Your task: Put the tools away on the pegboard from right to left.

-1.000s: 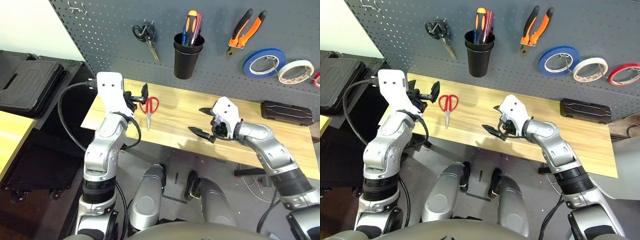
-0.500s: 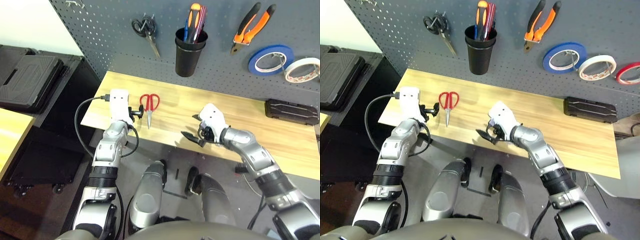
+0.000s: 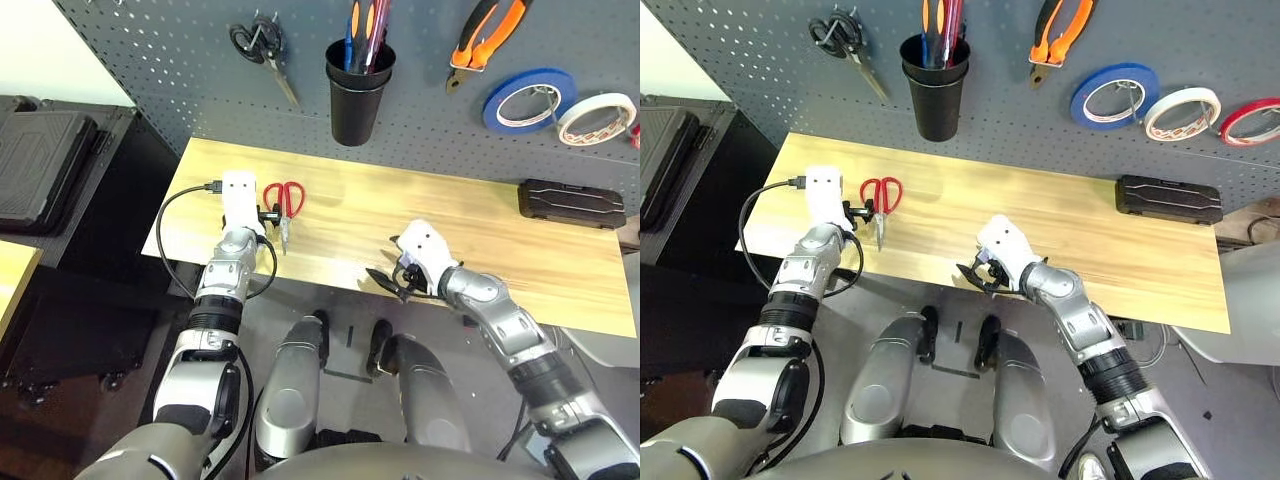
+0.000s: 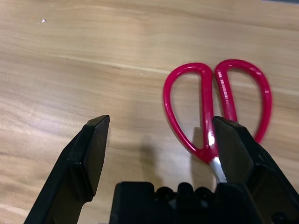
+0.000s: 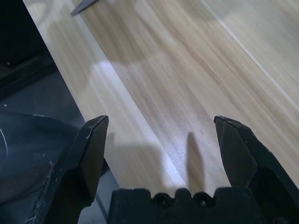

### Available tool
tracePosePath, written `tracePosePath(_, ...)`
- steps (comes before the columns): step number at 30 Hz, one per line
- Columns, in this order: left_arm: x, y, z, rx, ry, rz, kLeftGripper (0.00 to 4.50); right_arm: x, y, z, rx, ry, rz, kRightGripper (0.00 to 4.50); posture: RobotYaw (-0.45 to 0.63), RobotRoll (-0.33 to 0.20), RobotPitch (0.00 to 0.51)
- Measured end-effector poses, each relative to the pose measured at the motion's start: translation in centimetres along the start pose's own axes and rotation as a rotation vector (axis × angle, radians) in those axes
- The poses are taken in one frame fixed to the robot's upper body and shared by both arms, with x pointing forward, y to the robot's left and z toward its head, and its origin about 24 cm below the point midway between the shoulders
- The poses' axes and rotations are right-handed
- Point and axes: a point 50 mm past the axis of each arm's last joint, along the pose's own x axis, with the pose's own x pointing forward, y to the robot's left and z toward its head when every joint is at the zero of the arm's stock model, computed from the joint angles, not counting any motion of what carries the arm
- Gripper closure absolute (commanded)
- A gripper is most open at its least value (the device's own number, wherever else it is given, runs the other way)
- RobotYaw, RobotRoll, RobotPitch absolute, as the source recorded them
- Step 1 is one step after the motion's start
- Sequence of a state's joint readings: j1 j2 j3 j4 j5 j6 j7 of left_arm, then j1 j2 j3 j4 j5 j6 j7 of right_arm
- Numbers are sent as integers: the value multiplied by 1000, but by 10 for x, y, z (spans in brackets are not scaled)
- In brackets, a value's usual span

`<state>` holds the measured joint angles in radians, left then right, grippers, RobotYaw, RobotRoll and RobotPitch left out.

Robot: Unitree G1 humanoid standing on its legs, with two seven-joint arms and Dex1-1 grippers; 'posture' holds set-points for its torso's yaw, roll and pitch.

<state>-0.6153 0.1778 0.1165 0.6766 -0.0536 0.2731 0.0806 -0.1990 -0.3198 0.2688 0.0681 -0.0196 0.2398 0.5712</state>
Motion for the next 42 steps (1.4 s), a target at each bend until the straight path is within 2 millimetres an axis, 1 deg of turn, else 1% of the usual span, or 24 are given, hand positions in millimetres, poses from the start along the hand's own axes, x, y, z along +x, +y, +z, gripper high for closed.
tracePosePath(3, 4, 3, 0, -6, 6, 40, 19, -1, 4, -1, 5, 0, 5, 0, 184, 0, 397)
tracePosePath(8, 11, 12, 0, -5, 24, 109, 19, -2, 6, 4, 0, -15, -4, 0, 173, 0, 398)
tracePosePath(13, 15, 9, 3, 3, 32, 108, 19, -4, 6, 6, 1, -15, -9, 0, 158, 0, 402)
tracePosePath(14, 16, 8, 4, 5, 35, 104, 185, -4, 6, 6, 2, -12, -9, 0, 158, 0, 402)
tracePosePath(16, 17, 6, 4, 6, 38, 95, 612, -5, 6, 6, -1, -10, -8, 0, 154, 0, 403)
tracePosePath(17, 17, 6, 4, 8, 39, 89, 948, -5, 6, 6, -4, -10, -5, 0, 155, 0, 403)
tracePosePath(21, 17, 3, 2, 16, 57, 76, 2420, -7, 4, 8, -20, -12, 11, 0, 156, 0, 403)
tracePosePath(26, 17, 2, 1, 17, 65, 73, 4448, -7, 4, 9, -26, -14, 28, 0, 172, 0, 402)
tracePosePath(32, 15, 2, 0, -11, 48, 70, 4484, -5, 3, 16, -58, -56, 42, 0, 199, 0, 385)
tracePosePath(35, 9, 0, -4, -65, 30, 54, 4484, -3, 1, 17, -70, -74, 45, 0, 212, 0, 376)
tracePosePath(37, 6, -1, -6, -94, 22, 46, 4484, -2, -2, 21, -83, -98, 44, 0, 229, 0, 362)
tracePosePath(39, -1, -1, -3, -146, -12, 39, 4484, -1, -4, 23, -92, -134, 45, 0, 247, 0, 347)
tracePosePath(42, -12, 1, 9, -203, -79, 29, 4484, 0, -10, 30, -100, -192, 46, 0, 269, 0, 332)
